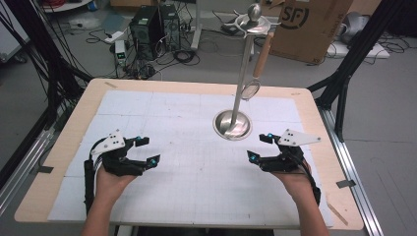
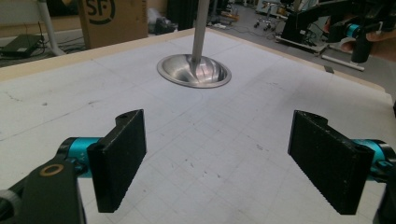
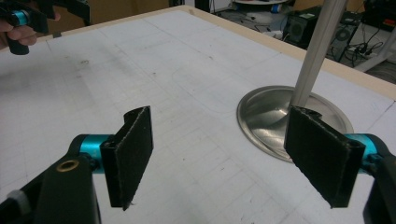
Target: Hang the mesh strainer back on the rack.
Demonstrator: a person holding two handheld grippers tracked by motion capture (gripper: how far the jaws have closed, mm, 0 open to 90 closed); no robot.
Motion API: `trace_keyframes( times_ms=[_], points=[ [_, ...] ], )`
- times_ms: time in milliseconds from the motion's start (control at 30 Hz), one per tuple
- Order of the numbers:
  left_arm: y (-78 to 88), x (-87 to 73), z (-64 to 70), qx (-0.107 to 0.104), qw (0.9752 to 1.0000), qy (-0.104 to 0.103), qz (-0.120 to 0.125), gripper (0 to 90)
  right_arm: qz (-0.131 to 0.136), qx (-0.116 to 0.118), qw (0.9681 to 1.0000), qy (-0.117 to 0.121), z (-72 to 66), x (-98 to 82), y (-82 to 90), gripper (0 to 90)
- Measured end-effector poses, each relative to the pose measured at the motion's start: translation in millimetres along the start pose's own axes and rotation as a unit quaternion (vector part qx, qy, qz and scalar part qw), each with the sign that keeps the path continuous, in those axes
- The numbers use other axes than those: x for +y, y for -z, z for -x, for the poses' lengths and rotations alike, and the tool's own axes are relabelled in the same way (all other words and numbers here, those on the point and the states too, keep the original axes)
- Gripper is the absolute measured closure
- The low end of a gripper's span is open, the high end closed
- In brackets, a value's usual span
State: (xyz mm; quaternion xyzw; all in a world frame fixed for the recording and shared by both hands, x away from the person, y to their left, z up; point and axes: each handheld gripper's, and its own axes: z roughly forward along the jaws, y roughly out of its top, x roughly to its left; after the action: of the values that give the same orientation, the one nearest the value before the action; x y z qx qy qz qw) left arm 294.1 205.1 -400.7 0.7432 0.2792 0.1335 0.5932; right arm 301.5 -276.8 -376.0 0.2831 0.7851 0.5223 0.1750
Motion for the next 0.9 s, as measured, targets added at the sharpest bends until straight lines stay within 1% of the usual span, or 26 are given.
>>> trace_keyframes(
  times_ms=[167, 267, 367, 533, 700, 900],
  points=[
    [-1.4, -0.7, 0.5, -0.002, 1.0000, 0.000, -0.003, 19.9, -0.010, 0.000, 0.9999, -0.014, 2.9, -8.5, -2.6, 21.2],
    [-1.7, -1.4, 1.1, -0.002, 1.0000, 0.001, -0.002, 19.9, -0.021, 0.002, 0.9997, -0.014, 2.4, -9.8, -5.2, 20.7],
    [-1.0, -1.1, 1.2, -0.003, 1.0000, 0.001, -0.001, 19.9, -0.020, 0.003, 0.9997, -0.011, 0.6, -9.2, -6.1, 20.7],
    [0.2, -1.1, -0.3, -0.002, 1.0000, 0.001, 0.000, 19.9, -0.014, 0.003, 0.9998, -0.013, 0.2, -8.1, -6.3, 20.7],
    [-0.5, -1.2, 0.2, -0.001, 1.0000, 0.002, 0.000, 19.9, -0.017, 0.002, 0.9998, -0.011, -0.2, -8.3, -7.4, 20.7],
    [-0.9, -1.0, 0.5, -0.002, 1.0000, 0.002, 0.001, 19.9, -0.013, 0.005, 0.9998, -0.012, -1.0, -7.6, -7.4, 20.7]
  ],
)
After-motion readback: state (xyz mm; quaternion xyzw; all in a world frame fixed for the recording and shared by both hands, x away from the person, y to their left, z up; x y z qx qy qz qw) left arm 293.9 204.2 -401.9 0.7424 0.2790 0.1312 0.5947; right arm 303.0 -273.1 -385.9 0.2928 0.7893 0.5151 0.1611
